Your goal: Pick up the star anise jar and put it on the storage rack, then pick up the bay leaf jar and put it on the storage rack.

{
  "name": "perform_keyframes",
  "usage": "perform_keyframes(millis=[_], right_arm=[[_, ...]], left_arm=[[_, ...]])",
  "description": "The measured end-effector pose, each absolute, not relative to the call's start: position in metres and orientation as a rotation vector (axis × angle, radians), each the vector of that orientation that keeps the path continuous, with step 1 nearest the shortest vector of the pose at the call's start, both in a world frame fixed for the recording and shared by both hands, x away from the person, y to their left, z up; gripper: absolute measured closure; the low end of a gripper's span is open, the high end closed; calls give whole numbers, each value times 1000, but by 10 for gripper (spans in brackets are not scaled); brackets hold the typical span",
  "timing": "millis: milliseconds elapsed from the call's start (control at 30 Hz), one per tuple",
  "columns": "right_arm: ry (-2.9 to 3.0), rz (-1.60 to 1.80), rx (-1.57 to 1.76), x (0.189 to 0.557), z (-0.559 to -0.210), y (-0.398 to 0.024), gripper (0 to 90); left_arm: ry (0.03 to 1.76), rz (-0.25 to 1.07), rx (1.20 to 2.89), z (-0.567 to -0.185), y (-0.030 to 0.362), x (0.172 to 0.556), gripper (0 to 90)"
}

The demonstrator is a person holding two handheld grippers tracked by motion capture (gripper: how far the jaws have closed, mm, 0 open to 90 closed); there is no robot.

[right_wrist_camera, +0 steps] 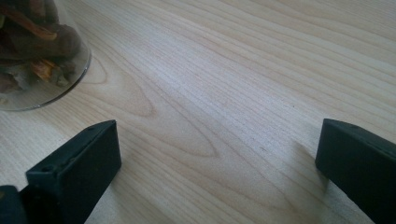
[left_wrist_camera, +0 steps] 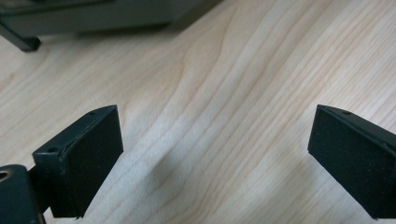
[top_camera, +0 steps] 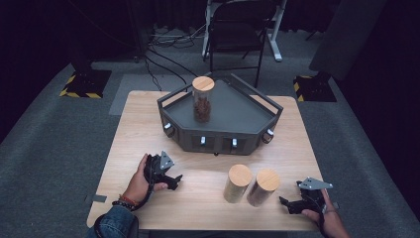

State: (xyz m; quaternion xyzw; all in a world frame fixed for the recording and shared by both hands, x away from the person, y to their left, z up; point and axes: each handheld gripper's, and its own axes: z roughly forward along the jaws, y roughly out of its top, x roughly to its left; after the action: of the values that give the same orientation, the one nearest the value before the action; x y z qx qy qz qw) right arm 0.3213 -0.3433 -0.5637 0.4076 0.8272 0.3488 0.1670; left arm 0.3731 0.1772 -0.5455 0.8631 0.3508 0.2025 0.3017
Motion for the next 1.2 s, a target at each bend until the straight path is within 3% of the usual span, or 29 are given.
perform_keyframes(millis=[433,1200], right_arm=[[2357,994,1154,322,-564,-343,0],[2359,994,1151,322,-564,-344,0]], left_arm=[[984,390,2227,-556,195,373,21],[966,381,2241,-556,196,374,7]])
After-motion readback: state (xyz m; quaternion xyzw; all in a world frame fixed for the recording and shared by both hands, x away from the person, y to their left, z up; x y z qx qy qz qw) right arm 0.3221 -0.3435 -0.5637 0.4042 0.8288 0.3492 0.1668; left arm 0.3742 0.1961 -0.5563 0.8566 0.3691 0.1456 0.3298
